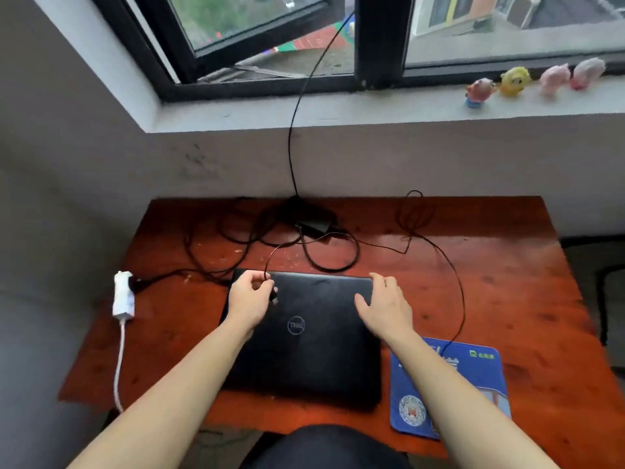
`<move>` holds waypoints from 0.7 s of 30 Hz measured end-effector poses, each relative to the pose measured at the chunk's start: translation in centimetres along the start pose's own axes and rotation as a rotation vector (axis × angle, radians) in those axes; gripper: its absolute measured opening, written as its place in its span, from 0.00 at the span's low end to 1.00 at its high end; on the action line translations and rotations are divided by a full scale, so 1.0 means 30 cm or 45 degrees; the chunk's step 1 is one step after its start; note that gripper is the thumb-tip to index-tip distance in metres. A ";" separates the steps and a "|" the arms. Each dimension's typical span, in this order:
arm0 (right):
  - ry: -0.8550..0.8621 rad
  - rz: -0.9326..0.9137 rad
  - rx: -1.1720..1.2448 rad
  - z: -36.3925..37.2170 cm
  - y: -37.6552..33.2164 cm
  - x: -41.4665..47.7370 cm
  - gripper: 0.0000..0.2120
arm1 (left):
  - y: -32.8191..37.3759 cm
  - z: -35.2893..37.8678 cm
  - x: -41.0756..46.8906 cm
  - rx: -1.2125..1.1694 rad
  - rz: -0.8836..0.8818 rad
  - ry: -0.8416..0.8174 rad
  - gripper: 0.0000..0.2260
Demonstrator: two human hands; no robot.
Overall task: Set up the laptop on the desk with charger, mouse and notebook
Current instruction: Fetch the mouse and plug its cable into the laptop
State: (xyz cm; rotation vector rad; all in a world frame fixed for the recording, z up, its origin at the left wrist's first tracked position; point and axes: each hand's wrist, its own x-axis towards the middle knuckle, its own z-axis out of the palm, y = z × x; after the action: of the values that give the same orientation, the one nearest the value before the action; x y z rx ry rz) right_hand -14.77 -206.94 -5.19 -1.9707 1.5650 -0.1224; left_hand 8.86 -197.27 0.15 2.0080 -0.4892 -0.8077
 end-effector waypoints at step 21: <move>-0.305 0.474 1.869 0.168 -0.798 0.051 0.09 | -0.219 -0.672 0.016 0.468 0.357 -0.007 0.05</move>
State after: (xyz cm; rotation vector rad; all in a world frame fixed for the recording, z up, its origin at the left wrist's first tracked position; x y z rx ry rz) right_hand 8.26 -203.61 2.51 -0.5139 1.0508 -0.6336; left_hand 23.59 -182.18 2.29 2.2007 -0.9549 -0.5796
